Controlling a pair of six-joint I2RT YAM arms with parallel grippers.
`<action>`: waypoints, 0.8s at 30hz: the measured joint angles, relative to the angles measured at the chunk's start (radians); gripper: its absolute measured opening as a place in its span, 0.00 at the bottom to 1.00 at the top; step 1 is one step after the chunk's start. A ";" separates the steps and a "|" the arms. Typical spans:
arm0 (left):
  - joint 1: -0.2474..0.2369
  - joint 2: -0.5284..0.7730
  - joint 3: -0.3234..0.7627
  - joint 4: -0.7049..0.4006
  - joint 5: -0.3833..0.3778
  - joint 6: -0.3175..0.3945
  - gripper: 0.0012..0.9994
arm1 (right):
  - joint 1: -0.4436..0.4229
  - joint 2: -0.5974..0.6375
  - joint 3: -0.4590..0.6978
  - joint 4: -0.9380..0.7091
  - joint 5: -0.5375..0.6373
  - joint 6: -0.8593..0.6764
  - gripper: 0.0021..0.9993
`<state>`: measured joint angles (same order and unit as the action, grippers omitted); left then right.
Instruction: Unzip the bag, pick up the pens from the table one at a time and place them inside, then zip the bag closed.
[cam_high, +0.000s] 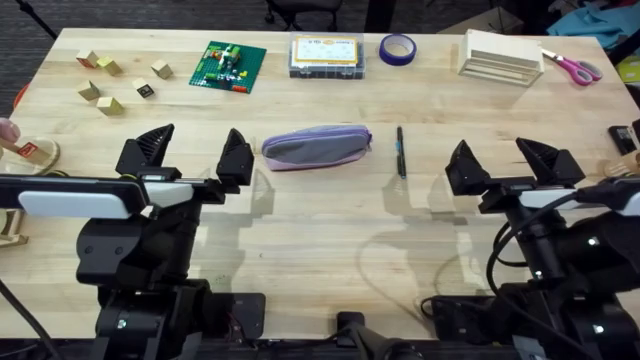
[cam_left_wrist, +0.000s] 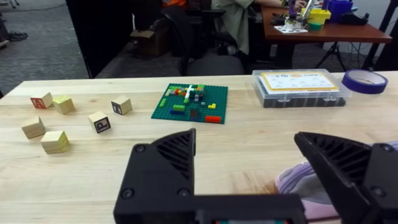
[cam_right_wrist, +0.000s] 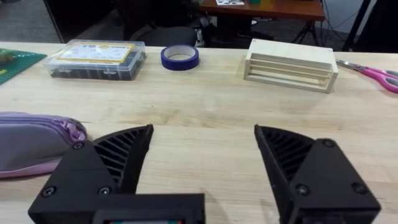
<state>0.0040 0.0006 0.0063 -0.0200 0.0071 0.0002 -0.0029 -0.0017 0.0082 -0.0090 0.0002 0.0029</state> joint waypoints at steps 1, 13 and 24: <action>0.000 0.000 0.000 0.000 0.000 0.000 0.99 | 0.000 0.000 0.000 0.000 0.000 0.000 0.99; 0.000 0.000 0.000 -0.001 0.000 0.000 0.99 | 0.000 0.002 0.005 -0.021 0.024 -0.004 1.00; 0.000 0.001 0.139 -0.245 0.012 0.023 0.99 | 0.000 0.002 0.081 -0.158 0.034 -0.004 1.00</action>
<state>0.0040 0.0013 0.1452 -0.2654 0.0187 0.0233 -0.0029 0.0007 0.0891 -0.1667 0.0340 -0.0013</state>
